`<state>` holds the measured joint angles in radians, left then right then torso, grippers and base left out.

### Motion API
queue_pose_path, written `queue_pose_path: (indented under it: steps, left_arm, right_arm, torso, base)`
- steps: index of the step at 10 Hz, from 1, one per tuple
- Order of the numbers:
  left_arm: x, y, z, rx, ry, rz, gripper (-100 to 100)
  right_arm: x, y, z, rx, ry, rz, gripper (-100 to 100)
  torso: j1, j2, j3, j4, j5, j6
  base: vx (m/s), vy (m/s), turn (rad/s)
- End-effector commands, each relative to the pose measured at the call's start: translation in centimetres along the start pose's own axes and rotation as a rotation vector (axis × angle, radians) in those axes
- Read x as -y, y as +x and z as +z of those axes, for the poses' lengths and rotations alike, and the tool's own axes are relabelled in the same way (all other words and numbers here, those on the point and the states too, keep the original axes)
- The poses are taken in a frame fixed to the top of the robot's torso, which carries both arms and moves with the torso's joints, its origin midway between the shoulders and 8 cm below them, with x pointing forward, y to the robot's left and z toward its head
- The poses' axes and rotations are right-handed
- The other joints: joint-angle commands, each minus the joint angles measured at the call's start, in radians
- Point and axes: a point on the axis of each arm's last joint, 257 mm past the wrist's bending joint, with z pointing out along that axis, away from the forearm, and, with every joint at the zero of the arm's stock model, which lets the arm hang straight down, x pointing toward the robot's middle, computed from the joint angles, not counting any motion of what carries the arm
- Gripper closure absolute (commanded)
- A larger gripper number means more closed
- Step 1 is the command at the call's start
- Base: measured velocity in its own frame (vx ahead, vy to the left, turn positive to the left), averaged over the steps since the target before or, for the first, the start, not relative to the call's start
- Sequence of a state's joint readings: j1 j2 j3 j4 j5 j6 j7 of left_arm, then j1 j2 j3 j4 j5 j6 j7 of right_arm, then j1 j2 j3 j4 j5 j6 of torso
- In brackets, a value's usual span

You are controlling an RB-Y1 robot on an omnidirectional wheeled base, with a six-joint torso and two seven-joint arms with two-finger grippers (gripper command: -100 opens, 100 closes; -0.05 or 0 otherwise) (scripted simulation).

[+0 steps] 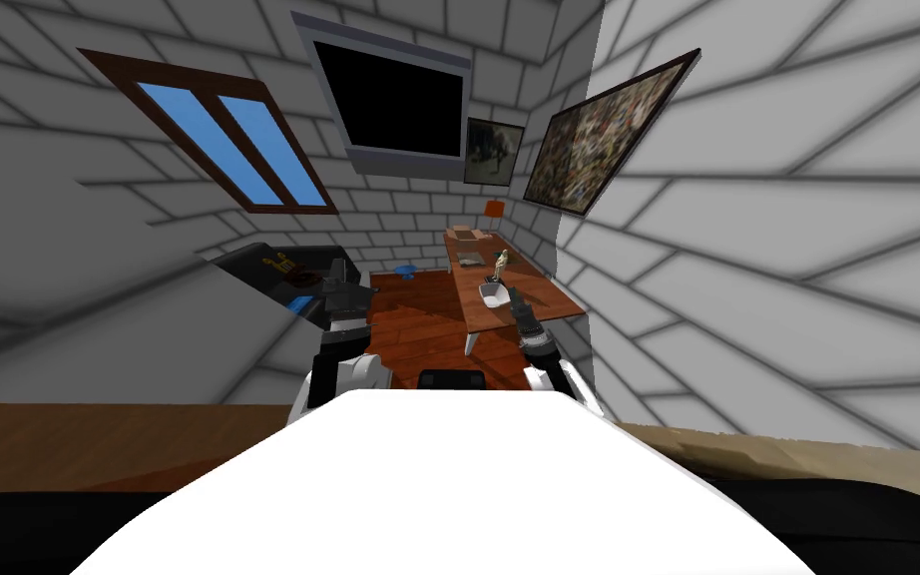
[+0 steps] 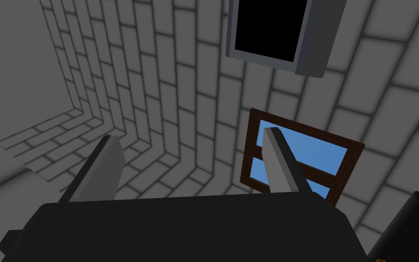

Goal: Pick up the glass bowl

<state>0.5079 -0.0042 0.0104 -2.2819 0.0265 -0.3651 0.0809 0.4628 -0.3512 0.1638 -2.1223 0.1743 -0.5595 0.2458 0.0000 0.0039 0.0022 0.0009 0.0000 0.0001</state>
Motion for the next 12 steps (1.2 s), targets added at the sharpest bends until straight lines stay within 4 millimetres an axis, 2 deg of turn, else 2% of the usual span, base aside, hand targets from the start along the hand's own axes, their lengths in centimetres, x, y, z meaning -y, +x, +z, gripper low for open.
queue_pose_path:
  steps: [1,2,3,4,5,6,7,8,9,10,11,12]
  left_arm:
    - [0.0,0.0,0.0,0.000,0.000,0.000,0]
    - [0.0,0.0,0.0,0.000,0.000,0.000,0]
    - [0.0,0.0,0.0,0.000,0.000,0.000,0]
    - [0.0,0.0,0.0,0.000,0.000,0.000,0]
    - [0.0,0.0,0.0,0.000,0.000,0.000,0]
    - [0.0,0.0,0.0,0.000,0.000,0.000,0]
    - [0.0,0.0,0.0,0.000,0.000,0.000,0]
    - [0.0,0.0,0.0,0.000,0.000,0.000,0]
    - [0.0,0.0,0.0,0.000,0.000,0.000,0]
    - [0.0,0.0,0.0,0.000,0.000,0.000,0]
    - [0.0,0.0,0.0,0.000,0.000,0.000,0]
    - [0.0,0.0,0.0,0.000,0.000,0.000,0]
  right_arm:
    - [0.6,0.9,-0.2,-0.047,0.001,-0.026,-100]
    - [1.3,2.7,-0.5,-0.110,0.003,-0.061,-100]
    - [1.3,2.8,-0.7,-0.128,0.000,-0.070,-100]
    - [2.1,4.5,-1.3,-0.193,0.002,-0.108,-100]
    - [2.2,4.6,-1.5,-0.211,-0.001,-0.118,-100]
    - [3.1,6.3,-2.3,-0.279,0.001,-0.159,-100]
    - [3.2,6.4,-2.5,-0.296,-0.002,-0.169,-100]
    - [4.1,8.0,-3.5,-0.363,-0.002,-0.211,-100]
    - [4.3,8.0,-3.8,-0.381,-0.004,-0.222,-100]
    - [5.3,9.4,-4.9,-0.449,-0.004,-0.267,-100]
    - [5.5,9.4,-5.2,-0.467,-0.007,-0.278,-100]
    - [6.7,10.7,-6.4,-0.531,-0.006,-0.323,-100]
  torso:
    - [0.000,0.000,0.000,0.000,0.000,0.000]
    - [0.000,0.000,0.000,0.000,0.000,0.000]
    - [0.000,0.000,0.000,0.000,0.000,0.000]
    - [0.000,0.000,0.000,0.000,0.000,0.000]
    - [0.000,0.000,0.000,0.000,0.000,0.000]
    - [0.000,0.000,0.000,0.000,0.000,0.000]
    - [-0.001,0.000,0.000,0.000,0.000,0.000]
    - [0.000,0.000,0.000,0.000,0.000,0.000]
    - [0.000,0.001,0.001,0.000,0.000,0.000]
    - [0.000,0.000,0.000,0.000,0.000,0.000]
    - [0.001,0.000,0.000,0.000,0.000,0.000]
    - [0.001,0.000,0.000,0.000,0.000,0.000]
  base:
    - [-0.053,0.000,-0.014]
    - [-0.058,0.000,-0.026]
    - [-0.052,0.005,-0.011]
    - [-0.062,0.009,-0.023]
    - [-0.059,0.008,-0.013]
    - [-0.066,-0.006,-0.025]
    - [-0.061,-0.003,-0.011]
    - [-0.077,0.005,-0.018]
    - [-0.063,0.002,-0.010]
    - [-0.060,0.013,-0.009]
    - [-0.051,0.014,-0.008]
    - [-0.063,0.004,-0.009]
